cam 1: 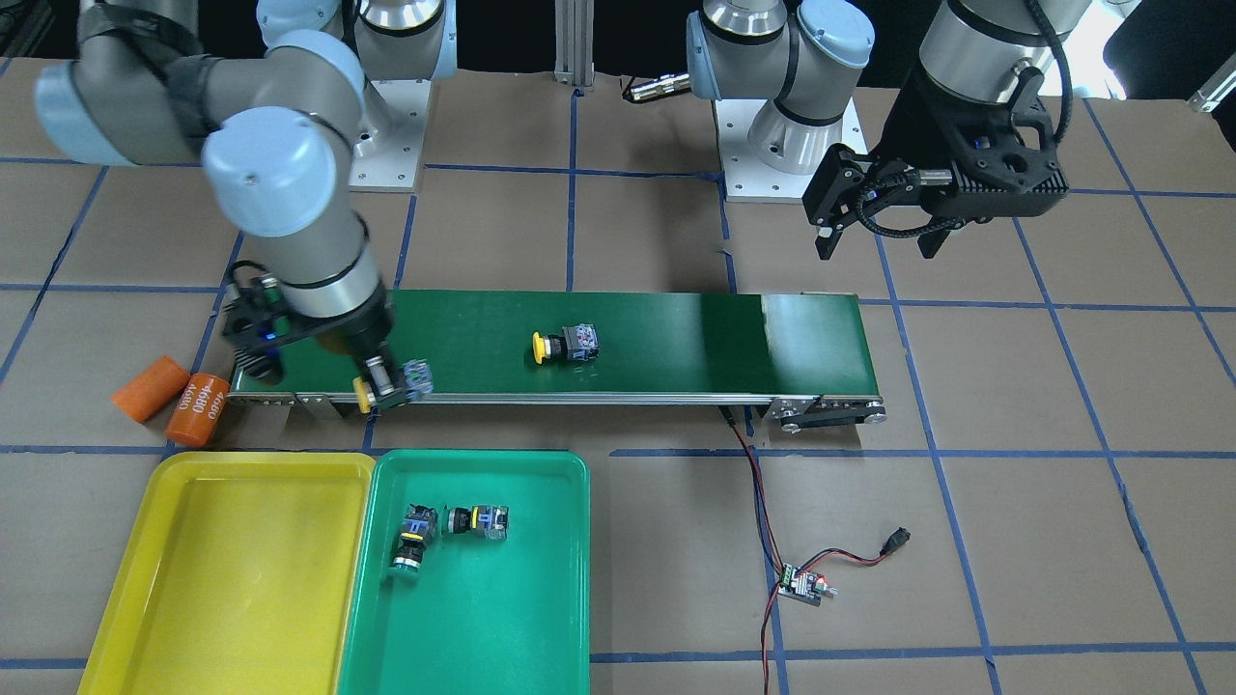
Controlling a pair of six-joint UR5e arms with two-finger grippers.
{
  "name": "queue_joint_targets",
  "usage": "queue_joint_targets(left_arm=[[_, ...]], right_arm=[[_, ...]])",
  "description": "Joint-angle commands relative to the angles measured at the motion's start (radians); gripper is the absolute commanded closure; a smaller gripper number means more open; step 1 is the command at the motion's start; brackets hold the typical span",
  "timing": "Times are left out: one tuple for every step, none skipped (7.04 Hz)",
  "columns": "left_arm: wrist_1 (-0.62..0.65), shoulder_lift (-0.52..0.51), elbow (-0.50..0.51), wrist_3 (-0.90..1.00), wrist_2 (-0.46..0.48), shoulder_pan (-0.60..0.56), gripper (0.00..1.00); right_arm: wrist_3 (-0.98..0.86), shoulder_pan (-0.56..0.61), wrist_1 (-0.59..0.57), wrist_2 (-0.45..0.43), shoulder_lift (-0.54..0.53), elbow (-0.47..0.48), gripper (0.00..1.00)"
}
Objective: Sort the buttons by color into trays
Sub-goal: 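Carry the yellow button into the yellow tray and open the right gripper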
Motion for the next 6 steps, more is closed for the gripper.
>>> queue_joint_targets(left_arm=[[0.001, 0.0, 0.002, 0.0, -0.001, -0.001, 0.0], [0.001, -0.001, 0.002, 0.0, 0.0, -0.001, 0.0], [0.001, -0.003, 0.005, 0.0, -0.001, -0.001, 0.0], [0.001, -0.004, 0.007, 0.0, -0.001, -0.001, 0.0], [0.001, -0.004, 0.007, 0.0, -0.001, -0.001, 0.0], [0.001, -0.006, 0.005, 0.0, -0.001, -0.001, 0.0]], right_arm=[[-0.312, -0.158, -0.011, -0.004, 0.085, -0.072, 1.0], [-0.434, -0.203, -0.011, 0.008, 0.157, -0.137, 1.0], [-0.448, -0.212, -0.011, 0.012, 0.227, -0.184, 1.0], [-0.451, -0.212, -0.014, 0.059, 0.248, -0.189, 1.0], [-0.453, -0.214, -0.016, 0.061, 0.251, -0.189, 0.85], [-0.451, -0.214, -0.016, 0.047, 0.249, -0.176, 0.22]])
